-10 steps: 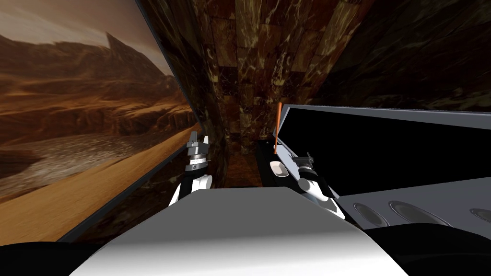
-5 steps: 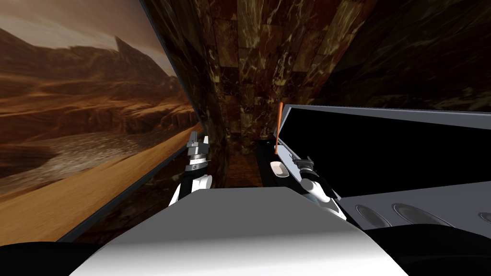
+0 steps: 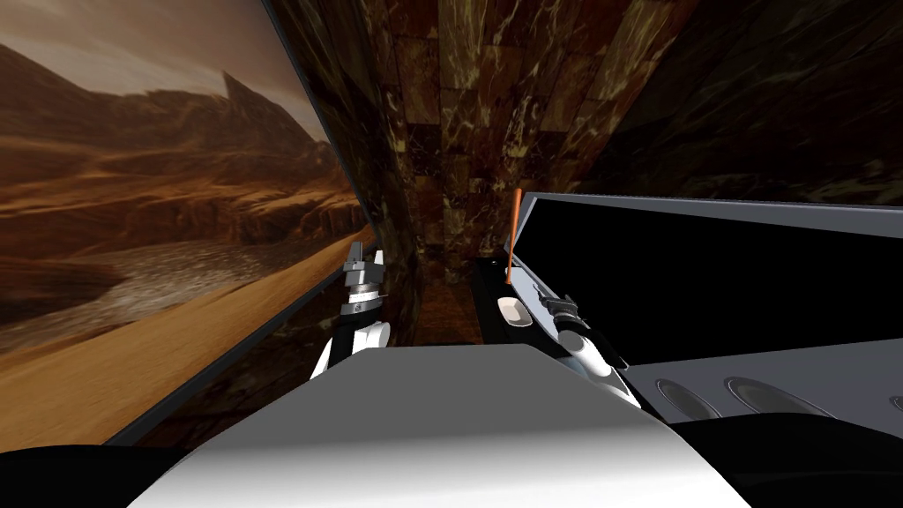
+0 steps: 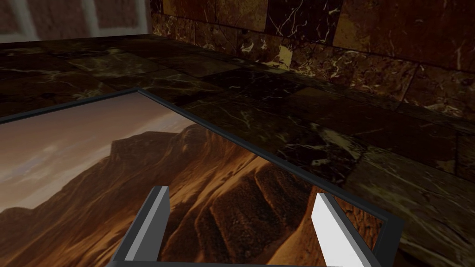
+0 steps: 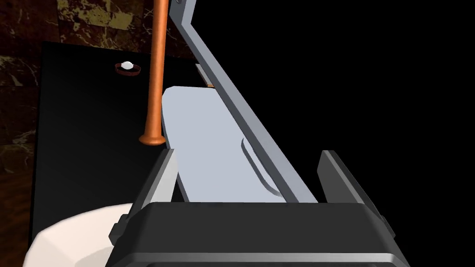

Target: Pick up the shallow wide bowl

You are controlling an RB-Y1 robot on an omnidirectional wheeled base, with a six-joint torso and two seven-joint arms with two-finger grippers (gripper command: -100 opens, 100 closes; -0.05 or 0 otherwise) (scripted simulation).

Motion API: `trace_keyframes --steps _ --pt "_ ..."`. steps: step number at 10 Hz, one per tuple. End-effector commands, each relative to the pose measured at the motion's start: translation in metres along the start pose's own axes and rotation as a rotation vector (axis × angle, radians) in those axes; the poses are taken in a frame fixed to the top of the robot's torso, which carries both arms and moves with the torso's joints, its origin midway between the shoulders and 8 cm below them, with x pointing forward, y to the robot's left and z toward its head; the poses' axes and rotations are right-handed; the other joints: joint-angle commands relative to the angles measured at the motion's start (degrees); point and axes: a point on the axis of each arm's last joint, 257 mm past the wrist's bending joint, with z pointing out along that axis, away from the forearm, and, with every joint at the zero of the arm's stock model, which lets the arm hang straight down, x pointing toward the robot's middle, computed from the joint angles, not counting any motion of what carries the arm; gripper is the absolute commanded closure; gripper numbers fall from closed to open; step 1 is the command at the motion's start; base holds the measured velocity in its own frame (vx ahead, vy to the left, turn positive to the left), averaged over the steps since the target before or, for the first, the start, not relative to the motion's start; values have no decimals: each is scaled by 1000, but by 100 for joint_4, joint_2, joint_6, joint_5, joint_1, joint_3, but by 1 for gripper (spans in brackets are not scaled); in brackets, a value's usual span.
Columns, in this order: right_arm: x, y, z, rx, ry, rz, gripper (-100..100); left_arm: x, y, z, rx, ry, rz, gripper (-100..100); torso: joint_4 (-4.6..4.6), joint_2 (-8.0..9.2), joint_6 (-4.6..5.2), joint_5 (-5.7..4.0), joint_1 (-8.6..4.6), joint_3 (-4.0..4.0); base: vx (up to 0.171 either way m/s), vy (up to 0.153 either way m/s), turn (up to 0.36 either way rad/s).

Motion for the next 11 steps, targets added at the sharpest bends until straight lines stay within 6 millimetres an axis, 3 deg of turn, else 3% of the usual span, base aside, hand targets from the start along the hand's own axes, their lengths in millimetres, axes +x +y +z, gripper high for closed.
trace_keyframes --steps 1,3,4,6,7,9,10,11 --pt "-21 2 3 20 -55 71 -100 0 0 0 0 0 0 0 0 0 0 0 0 0 -6 -5 44" --pt "-29 3 3 15 -70 127 -100 0 0 0 0 0 0 0 0 1 0 0 -1 0 -4 -4 14" --pt "-47 2 4 35 -123 180 -100 0 0 0 0 0 0 0 0 -1 0 0 1 0 -6 -5 36" --pt "-53 3 3 29 -134 235 -100 0 0 0 0 0 0 0 0 0 0 0 -2 0 -5 -6 10" --pt "-73 1 4 47 -189 298 -100 0 0 0 0 0 0 0 0 -1 0 0 1 0 -5 -8 30" --pt "-76 1 3 43 -196 340 -100 0 0 0 0 0 0 0 0 -1 0 -1 -2 -1 -2 -5 8" --pt "-94 -2 2 61 -249 393 -100 0 0 0 0 0 0 0 0 -1 0 0 0 -1 -2 -8 23" --pt "-97 -2 1 54 -254 451 -100 0 0 0 0 0 0 0 -1 -1 0 0 -3 -1 -2 -11 11"
